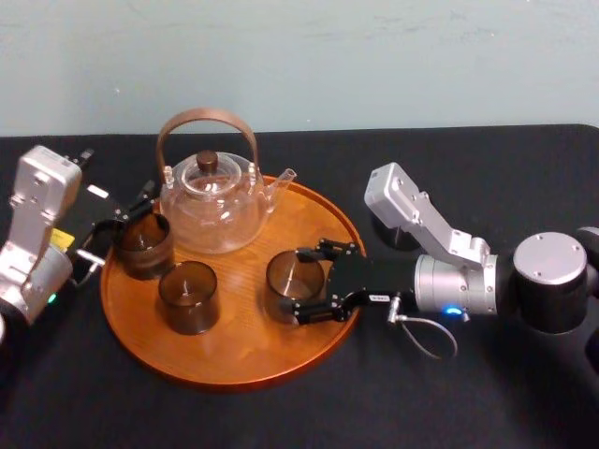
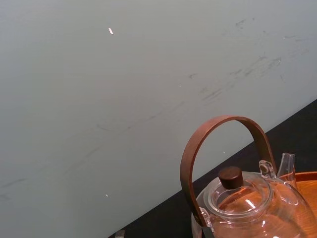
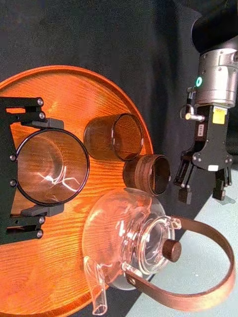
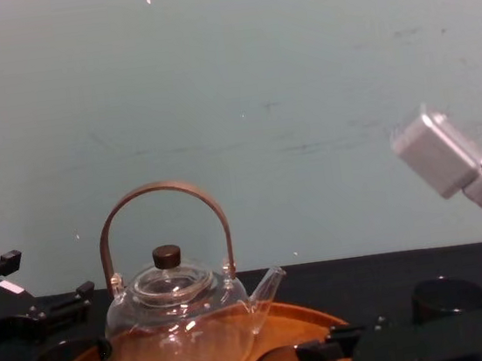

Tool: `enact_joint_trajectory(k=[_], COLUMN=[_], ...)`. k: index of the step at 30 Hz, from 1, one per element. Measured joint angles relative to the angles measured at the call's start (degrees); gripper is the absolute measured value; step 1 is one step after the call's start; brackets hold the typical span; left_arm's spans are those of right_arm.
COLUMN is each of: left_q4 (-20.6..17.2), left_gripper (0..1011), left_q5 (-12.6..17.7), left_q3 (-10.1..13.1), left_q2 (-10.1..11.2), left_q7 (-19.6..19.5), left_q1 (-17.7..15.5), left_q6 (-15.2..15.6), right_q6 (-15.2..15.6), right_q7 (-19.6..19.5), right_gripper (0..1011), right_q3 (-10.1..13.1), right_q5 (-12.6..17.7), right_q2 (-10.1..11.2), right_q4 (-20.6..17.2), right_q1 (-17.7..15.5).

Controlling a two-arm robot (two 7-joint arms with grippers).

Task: Pick up the glass from the table and place it on the tray.

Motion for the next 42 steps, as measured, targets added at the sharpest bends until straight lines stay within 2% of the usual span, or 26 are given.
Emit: enact_joint_trajectory(k=[19,36,42], left_q4=[0.0,0.0,0.0], left_gripper=[1001,1001,1001], left_q5=[0.0,0.0,0.0], left_q3=[0.0,0.0,0.0], left_q2=[0.0,0.0,0.0], left_q7=[0.0,0.0,0.0], left_q1=[0.0,0.0,0.0], left_q6=[0.0,0.0,0.0], right_q6=[0.1,0.6,0.7], right_q7=[0.2,0.2,0.2], right_gripper=[902,902,1002], right_q3=[0.0,-0.2,-0.1], right_q5=[-1.3,-1.8,-1.8], right_q2=[-1.6,-1.6,-1.6], right_q4=[2.4,2.3,2.3], right_q1=[-0.2,-0.3,-0.3])
